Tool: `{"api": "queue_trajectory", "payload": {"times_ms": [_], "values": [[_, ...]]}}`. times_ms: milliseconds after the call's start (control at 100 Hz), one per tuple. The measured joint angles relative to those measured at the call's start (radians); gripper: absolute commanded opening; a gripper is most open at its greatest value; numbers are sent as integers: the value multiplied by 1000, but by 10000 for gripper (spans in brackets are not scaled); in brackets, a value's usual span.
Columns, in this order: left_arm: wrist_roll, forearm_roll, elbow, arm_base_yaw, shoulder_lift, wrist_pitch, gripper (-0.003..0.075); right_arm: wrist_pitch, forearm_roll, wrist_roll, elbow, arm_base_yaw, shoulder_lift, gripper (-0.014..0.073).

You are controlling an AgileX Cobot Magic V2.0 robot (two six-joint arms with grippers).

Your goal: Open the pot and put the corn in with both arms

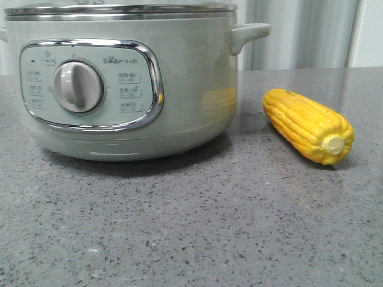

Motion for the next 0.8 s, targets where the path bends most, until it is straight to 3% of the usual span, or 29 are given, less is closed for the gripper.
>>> {"api": "queue_trajectory", "payload": {"times_ms": [50, 150, 510, 800], "values": [[0, 0, 0, 0, 0, -2, 322, 0, 0, 0, 0, 0, 0, -74], [0, -11, 0, 0, 0, -15, 419, 0, 0, 0, 0, 0, 0, -74], [0, -75, -6, -20, 39, -100, 420, -28, 0, 0, 53, 0, 0, -74], [0, -68, -76, -229, 186, -211, 419, -58, 0, 0, 59, 4, 0, -74]]}}
